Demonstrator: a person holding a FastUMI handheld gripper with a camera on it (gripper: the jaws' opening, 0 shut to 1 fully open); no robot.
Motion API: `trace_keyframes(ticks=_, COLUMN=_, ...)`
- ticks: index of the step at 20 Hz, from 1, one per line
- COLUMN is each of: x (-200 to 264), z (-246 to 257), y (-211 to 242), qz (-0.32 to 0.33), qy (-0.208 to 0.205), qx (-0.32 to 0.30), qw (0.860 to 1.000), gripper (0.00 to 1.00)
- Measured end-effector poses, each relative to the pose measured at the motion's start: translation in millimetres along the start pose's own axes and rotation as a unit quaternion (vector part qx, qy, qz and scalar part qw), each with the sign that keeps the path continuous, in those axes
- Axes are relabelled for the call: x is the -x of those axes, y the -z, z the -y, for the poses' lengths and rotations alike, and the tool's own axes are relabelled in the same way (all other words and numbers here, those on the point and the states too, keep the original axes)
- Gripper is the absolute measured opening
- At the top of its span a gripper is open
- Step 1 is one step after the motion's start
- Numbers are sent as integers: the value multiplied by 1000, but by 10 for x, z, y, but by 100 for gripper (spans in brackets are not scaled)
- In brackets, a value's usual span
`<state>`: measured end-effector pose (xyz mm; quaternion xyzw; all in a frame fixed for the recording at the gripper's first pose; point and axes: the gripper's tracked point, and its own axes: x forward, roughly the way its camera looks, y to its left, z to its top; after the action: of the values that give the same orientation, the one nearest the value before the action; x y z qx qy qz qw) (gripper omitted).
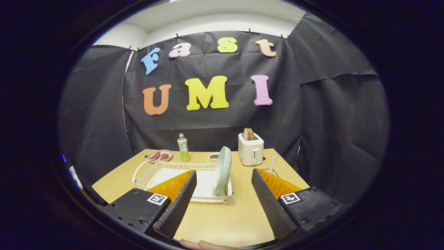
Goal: Take the plate from the dish rack, then take the spoon from the basket and place it into the plate.
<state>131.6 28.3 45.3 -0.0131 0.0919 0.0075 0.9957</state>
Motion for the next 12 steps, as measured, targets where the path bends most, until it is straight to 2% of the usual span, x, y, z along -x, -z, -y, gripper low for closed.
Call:
trace_keyframes(ticks=7, x=-1169, z=52, y=-413, qz=-132, qy=37, qx=6, qw=990, gripper=100)
trace_keyframes(ticks=9, x=-1400, z=23, y=-444, qz=-177, qy=38, qx=-7, qw=983, gripper=99)
trace_keyframes(ticks=12, x=-1696, z=-34, y=-339, qz=-263, qy=47, qx=-23, qw=963, gripper=89)
